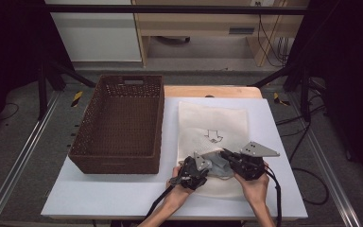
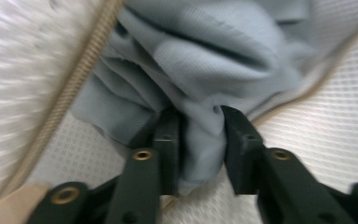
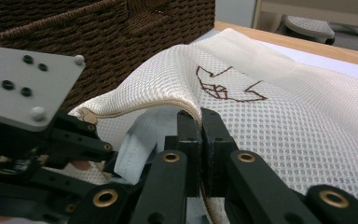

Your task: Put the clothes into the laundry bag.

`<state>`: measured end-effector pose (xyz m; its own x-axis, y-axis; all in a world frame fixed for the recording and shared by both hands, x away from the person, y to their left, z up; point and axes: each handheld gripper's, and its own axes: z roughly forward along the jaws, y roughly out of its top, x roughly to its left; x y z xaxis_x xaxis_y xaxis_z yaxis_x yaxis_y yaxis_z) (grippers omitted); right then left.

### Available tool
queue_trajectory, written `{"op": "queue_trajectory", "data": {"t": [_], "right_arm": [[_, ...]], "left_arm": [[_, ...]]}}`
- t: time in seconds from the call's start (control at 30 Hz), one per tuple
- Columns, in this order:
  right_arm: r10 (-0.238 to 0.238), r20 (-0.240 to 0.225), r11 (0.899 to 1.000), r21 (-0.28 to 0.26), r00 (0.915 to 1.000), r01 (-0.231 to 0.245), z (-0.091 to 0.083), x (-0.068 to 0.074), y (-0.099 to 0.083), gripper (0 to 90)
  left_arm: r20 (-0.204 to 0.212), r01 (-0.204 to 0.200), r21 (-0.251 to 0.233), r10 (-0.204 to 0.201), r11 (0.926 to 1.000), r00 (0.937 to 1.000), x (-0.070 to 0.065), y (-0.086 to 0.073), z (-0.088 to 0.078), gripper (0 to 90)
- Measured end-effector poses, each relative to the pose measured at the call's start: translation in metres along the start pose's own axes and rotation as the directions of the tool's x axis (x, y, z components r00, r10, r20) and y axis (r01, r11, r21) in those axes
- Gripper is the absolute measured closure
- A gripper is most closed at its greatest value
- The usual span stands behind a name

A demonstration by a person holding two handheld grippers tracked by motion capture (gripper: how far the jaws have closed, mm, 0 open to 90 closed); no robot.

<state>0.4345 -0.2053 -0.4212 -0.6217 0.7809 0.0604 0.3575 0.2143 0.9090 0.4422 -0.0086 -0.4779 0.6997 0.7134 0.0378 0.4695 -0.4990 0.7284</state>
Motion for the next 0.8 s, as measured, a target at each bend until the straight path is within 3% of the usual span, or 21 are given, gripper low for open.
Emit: {"op": "queue_trajectory", "data": {"t": [0.13,0.2,0.27,0.4,0.5,0.6,0.73,0.8], "right_arm": [[0.004,-0.002,1.000,0.002,1.0000,-0.004,0.000,0.000,0.000,88.0],[0.005,-0.003,1.000,0.004,1.0000,-0.005,0.000,0.001,0.000,88.1],[0.005,-0.004,1.000,0.002,1.0000,-0.005,0.000,0.001,0.000,88.2],[0.009,-0.012,1.000,0.003,0.9999,-0.009,0.000,0.000,0.000,88.3],[0.011,-0.014,1.000,-0.003,0.9998,-0.011,-0.001,0.000,0.001,88.4],[0.014,-0.018,1.000,-0.002,0.9997,-0.014,-0.002,0.000,0.001,88.4],[0.004,-0.021,1.000,0.001,0.9998,-0.004,-0.001,0.000,0.000,88.4],[0.007,-0.019,1.000,0.003,0.9998,-0.006,-0.001,0.000,0.000,88.4]], "left_arm": [[-0.023,0.017,0.017,-0.016,0.9997,0.9996,-0.001,0.005,0.003,77.3],[-0.025,0.039,0.003,-0.039,0.9992,0.9989,-0.002,0.009,0.003,79.4],[-0.024,0.036,-0.007,-0.036,0.9993,0.9991,-0.004,0.013,0.004,80.0],[-0.063,0.029,-0.022,-0.030,0.9993,0.9975,-0.007,0.024,0.011,80.4],[-0.080,0.058,-0.035,-0.061,0.9977,0.9949,-0.003,0.027,0.020,80.5],[-0.111,0.055,-0.048,-0.060,0.9973,0.9920,0.000,0.026,0.029,80.3],[-0.094,0.048,-0.060,-0.053,0.9971,0.9942,0.002,0.023,0.032,78.5],[-0.064,0.053,-0.057,-0.057,0.9970,0.9963,0.003,0.021,0.027,74.7]]}}
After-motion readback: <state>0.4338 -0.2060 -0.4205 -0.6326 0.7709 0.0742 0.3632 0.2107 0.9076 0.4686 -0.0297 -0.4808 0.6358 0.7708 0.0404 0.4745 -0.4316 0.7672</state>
